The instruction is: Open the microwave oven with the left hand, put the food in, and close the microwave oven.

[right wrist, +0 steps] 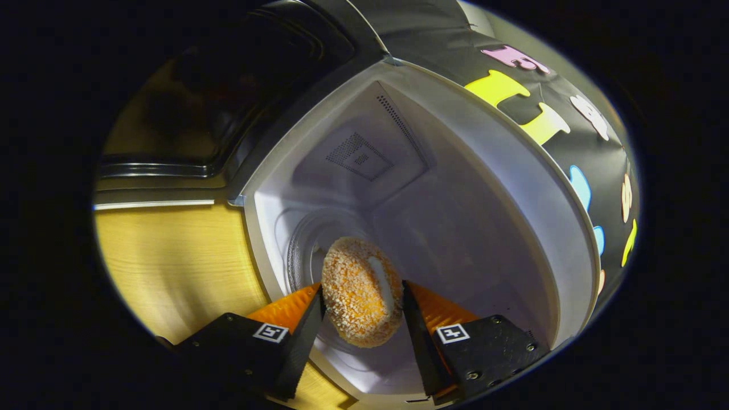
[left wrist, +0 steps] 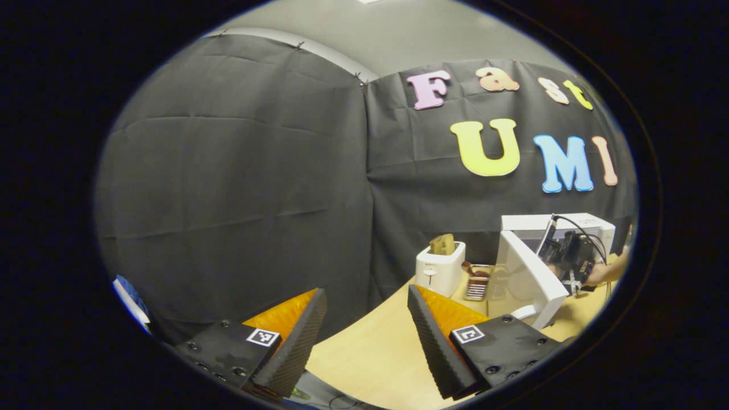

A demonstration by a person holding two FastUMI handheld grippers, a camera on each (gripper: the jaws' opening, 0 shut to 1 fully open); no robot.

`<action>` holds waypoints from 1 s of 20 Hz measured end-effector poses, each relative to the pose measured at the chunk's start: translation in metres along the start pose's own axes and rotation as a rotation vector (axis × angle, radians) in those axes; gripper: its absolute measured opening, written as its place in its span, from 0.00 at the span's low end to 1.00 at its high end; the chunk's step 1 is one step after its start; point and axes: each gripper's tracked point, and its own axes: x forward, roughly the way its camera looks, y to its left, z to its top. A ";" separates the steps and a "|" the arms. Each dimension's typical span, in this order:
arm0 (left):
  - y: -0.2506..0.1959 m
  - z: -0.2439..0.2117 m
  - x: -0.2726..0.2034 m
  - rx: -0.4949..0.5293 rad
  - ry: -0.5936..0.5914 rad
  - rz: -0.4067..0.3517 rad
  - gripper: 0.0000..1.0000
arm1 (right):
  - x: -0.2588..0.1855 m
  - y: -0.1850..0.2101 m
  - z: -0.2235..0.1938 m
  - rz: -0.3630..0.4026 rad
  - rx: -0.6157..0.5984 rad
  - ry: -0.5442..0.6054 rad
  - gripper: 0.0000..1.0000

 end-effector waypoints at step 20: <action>-0.131 -0.090 0.018 0.083 0.115 -0.293 0.88 | -0.223 -0.049 0.046 0.034 0.451 -0.209 0.96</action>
